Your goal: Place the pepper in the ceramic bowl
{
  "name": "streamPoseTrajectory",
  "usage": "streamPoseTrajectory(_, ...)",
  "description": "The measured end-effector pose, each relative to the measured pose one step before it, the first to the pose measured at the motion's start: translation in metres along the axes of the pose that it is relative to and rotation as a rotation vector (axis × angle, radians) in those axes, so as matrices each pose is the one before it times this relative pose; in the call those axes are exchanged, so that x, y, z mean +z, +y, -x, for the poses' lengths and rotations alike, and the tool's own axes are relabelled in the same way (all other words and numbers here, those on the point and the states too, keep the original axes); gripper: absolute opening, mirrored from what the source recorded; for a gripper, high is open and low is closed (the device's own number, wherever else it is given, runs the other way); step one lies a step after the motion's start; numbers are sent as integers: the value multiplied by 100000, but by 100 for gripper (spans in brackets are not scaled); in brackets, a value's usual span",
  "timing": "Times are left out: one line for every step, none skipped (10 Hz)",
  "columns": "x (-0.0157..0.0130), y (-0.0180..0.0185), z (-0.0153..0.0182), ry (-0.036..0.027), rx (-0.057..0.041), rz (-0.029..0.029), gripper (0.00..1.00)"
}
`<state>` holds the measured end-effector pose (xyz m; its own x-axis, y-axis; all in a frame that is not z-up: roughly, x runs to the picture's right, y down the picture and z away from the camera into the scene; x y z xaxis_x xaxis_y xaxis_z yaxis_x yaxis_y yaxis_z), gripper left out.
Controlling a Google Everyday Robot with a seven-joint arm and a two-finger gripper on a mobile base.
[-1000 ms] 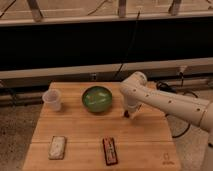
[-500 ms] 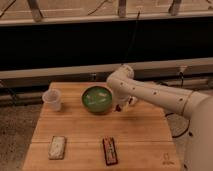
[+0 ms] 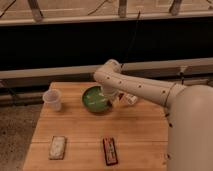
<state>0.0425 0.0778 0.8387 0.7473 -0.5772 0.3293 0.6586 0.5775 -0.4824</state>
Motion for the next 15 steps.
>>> streamPoseTrajectory(-142,-436,-68,397,-806,137,0)
streamPoseTrajectory(-121,-569,221,168,-719,-233,0)
streamPoseTrajectory(-35,-565,245,124,-507,-235,0)
streamPoseTrajectory(-67,-470,233,136,-389,-90,0)
streamPoseTrajectory(-81,-556,257,134,-558,-149,0)
streamPoseTrajectory(-18,-129,-25,176,-35,27,0)
streamPoseTrajectory(-13,-93,-8,164,-49,95,0)
streamPoseTrajectory(-126,-487,276,-14,-478,-367,0)
streamPoseTrajectory(-53,-300,195,-7,-303,-74,0)
streamPoseTrajectory(-36,-133,37,18,6,19,0)
streamPoseTrajectory(-12,-80,-77,49,88,25,0)
streamPoseTrajectory(7,-53,-185,168,34,161,0)
streamPoseTrajectory(20,-58,-22,-97,-13,32,0)
streamPoseTrajectory(2,-54,23,-59,-39,-46,0)
streamPoseTrajectory(-17,-121,52,-30,-33,-108,0)
